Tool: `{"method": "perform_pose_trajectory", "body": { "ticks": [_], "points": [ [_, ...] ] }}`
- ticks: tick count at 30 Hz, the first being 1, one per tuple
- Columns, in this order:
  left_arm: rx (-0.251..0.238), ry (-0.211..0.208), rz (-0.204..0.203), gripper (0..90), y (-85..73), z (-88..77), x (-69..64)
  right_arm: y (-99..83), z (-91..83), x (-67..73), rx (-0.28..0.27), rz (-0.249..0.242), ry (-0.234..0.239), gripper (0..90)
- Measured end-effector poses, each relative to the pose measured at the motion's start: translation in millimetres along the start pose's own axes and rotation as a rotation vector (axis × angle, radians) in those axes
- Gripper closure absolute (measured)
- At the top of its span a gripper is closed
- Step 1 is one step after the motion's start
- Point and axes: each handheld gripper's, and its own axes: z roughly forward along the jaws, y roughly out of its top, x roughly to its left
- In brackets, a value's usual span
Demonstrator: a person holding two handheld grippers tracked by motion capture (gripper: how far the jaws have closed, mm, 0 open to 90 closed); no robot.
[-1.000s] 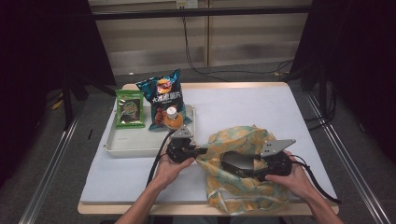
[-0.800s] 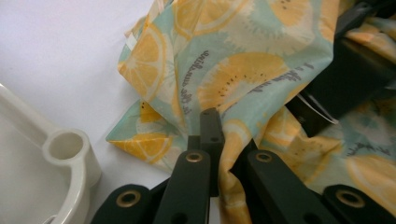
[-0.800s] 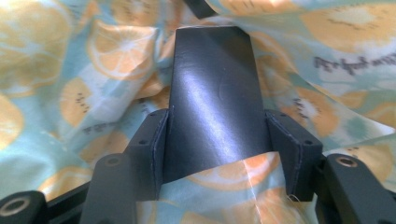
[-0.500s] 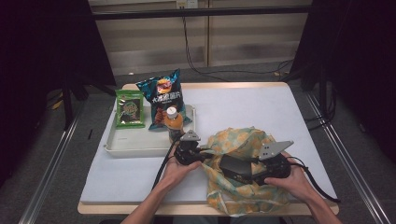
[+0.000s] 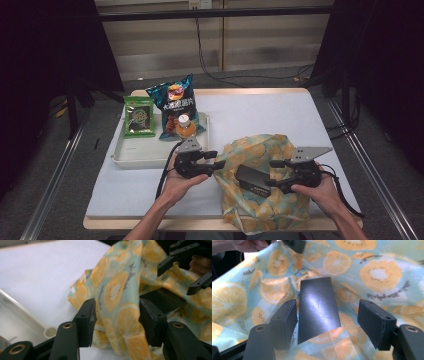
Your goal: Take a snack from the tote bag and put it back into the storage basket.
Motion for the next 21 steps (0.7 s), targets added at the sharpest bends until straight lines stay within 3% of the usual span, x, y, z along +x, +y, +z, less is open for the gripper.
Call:
{"method": "perform_pose_trajectory", "body": {
  "ticks": [3,5,7,11,15,19,21],
  "points": [
    [-0.030,0.006,-0.017,49.0,3.1,-10.1,3.1,0.5,-8.9,0.7,-0.010,0.005,-0.019,33.5],
    [-0.038,0.012,-0.007,50.5,4.7,-15.3,3.0,-1.5,-16.2,-0.3,-0.022,0.022,-0.033,34.4],
    [-0.074,-0.030,-0.030,54.2,4.7,-18.5,2.2,-3.8,-20.4,-0.4,-0.031,0.030,-0.041,35.9],
    [-0.065,-0.075,0.022,64.0,5.0,-14.6,-7.1,-9.5,-31.0,3.0,-0.036,0.024,-0.057,44.6],
    [-0.068,-0.111,0.059,65.8,11.7,-12.1,-19.7,-12.7,-39.5,8.6,-0.050,0.027,-0.071,52.4],
    [-0.054,-0.168,0.095,65.9,20.4,-4.3,-32.1,-14.7,-42.8,12.3,-0.048,0.037,-0.093,52.6],
    [-0.036,-0.172,0.110,66.0,23.1,0.7,-35.7,-17.8,-44.3,11.9,-0.052,0.045,-0.104,52.2]
  ]
}}
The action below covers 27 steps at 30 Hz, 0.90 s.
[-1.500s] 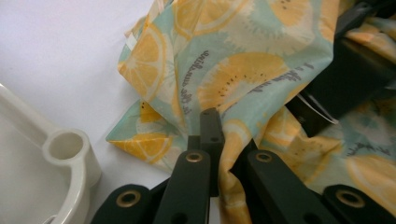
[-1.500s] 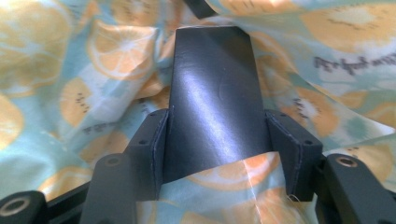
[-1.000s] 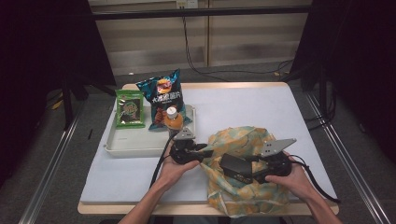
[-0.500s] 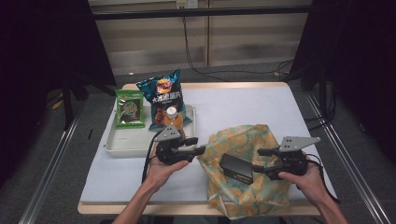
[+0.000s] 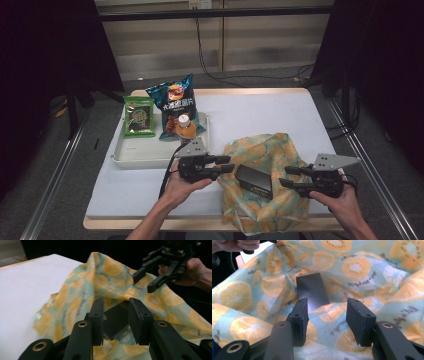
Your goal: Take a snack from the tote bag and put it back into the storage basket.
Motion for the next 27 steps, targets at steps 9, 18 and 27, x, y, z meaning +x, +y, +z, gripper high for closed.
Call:
{"method": "perform_pose_trajectory", "body": {
  "ticks": [9,18,27],
  "points": [
    [0.061,-0.057,0.011,64.7,3.0,32.7,2.1,-9.8,1.2,0.4,0.025,0.018,-0.013,46.6],
    [0.159,-0.084,0.056,59.5,1.6,62.1,7.2,-13.2,0.3,-1.8,0.039,0.030,-0.040,44.9],
    [0.239,-0.113,0.120,48.9,0.7,80.0,12.1,-12.4,1.2,-3.5,0.037,0.034,-0.044,42.9]
  ]
}}
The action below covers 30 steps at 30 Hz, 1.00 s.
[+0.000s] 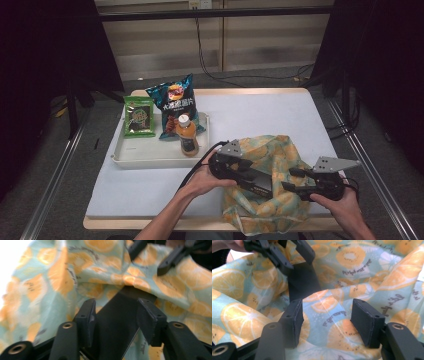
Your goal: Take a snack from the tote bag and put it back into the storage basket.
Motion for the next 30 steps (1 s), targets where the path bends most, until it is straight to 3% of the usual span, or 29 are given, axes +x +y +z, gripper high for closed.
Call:
{"method": "perform_pose_trajectory", "body": {
  "ticks": [7,10,12,18,20,22,30],
  "points": [
    [0.009,-0.036,0.030,40.7,-4.6,3.3,6.2,-1.6,0.0,-0.6,0.013,0.003,-0.018,41.3],
    [0.044,-0.029,0.062,36.4,-4.2,-0.8,7.0,-2.4,-0.4,1.0,0.015,0.003,-0.016,40.3],
    [0.057,-0.032,0.062,31.7,-5.0,-2.4,8.9,-2.9,-0.7,1.8,0.015,0.001,-0.021,40.2],
    [0.082,-0.061,0.108,29.8,-8.9,3.8,8.4,-2.4,1.1,0.5,0.017,0.004,-0.017,38.2],
    [0.101,-0.062,0.135,27.8,-9.6,6.6,6.6,-2.4,2.2,0.6,0.020,0.007,-0.016,37.3],
    [0.099,-0.056,0.134,26.9,-10.1,8.0,5.7,-2.3,3.4,1.1,0.027,0.004,-0.019,35.6],
    [0.128,-0.062,0.190,26.3,-13.2,13.9,1.2,-2.9,10.8,4.2,0.059,-0.007,-0.022,31.8]
  ]
}}
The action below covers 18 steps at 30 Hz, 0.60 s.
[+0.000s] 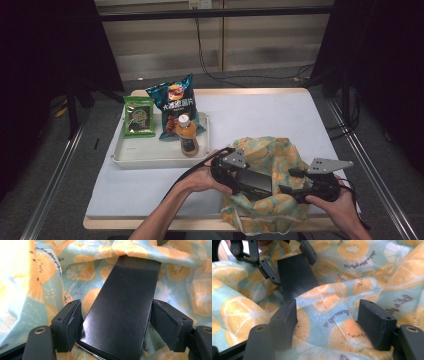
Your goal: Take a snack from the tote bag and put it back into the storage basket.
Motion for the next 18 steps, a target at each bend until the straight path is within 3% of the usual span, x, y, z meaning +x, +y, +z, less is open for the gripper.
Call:
{"method": "perform_pose_trajectory", "body": {
  "ticks": [3,9,15,16,18],
  "points": [
    [0.049,0.004,0.038,28.0,-0.7,3.9,-3.8,-0.7,3.1,1.1,0.021,-0.001,-0.001,32.5],
    [0.058,0.023,0.048,28.7,-1.4,6.8,-5.9,-0.8,4.5,0.9,0.020,0.000,0.005,33.6],
    [0.081,0.012,0.056,39.8,1.3,2.1,-11.7,-0.2,8.5,3.4,0.017,-0.002,0.012,31.7],
    [0.096,0.014,0.062,40.4,2.5,0.8,-12.7,0.3,8.3,3.6,0.018,-0.001,0.014,32.4],
    [0.103,0.006,0.051,41.1,3.1,-0.3,-15.0,0.8,7.0,3.5,0.006,-0.001,-0.003,44.5]
  ]
}}
